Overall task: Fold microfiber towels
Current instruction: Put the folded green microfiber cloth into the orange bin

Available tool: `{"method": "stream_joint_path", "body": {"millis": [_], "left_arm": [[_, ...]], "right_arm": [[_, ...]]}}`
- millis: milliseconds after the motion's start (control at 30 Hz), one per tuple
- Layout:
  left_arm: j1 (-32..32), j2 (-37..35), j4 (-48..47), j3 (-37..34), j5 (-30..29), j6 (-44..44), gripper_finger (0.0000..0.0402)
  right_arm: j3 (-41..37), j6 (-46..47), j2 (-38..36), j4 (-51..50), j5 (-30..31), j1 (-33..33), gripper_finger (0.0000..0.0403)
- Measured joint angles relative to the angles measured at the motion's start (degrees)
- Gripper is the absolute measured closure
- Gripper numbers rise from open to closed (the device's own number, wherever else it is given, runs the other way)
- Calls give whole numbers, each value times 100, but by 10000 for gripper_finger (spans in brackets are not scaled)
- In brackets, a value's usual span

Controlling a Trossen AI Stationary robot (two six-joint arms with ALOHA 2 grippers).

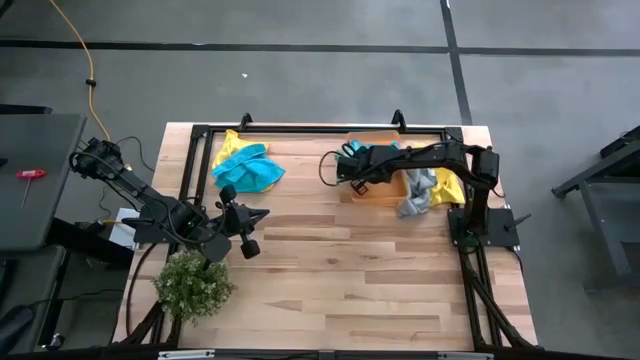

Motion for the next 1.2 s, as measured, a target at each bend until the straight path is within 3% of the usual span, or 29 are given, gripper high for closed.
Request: {"method": "stream_joint_path", "body": {"millis": [367,700,1000,1200], "left_arm": [[1,0,-2,0,0,0,401],[1,0,-125,0,22,-46,401],[-1,0,-129,0,22,-49,402],[0,0,-127,0,46,-67,402]], "right_arm": [[-266,362,8,-1469,367,-20,402],[-398,142,8,-314,-57,-18,402],[-398,493,8,-430,-74,-101,401],[-398,400,8,-443,-76,-94,362]]}}
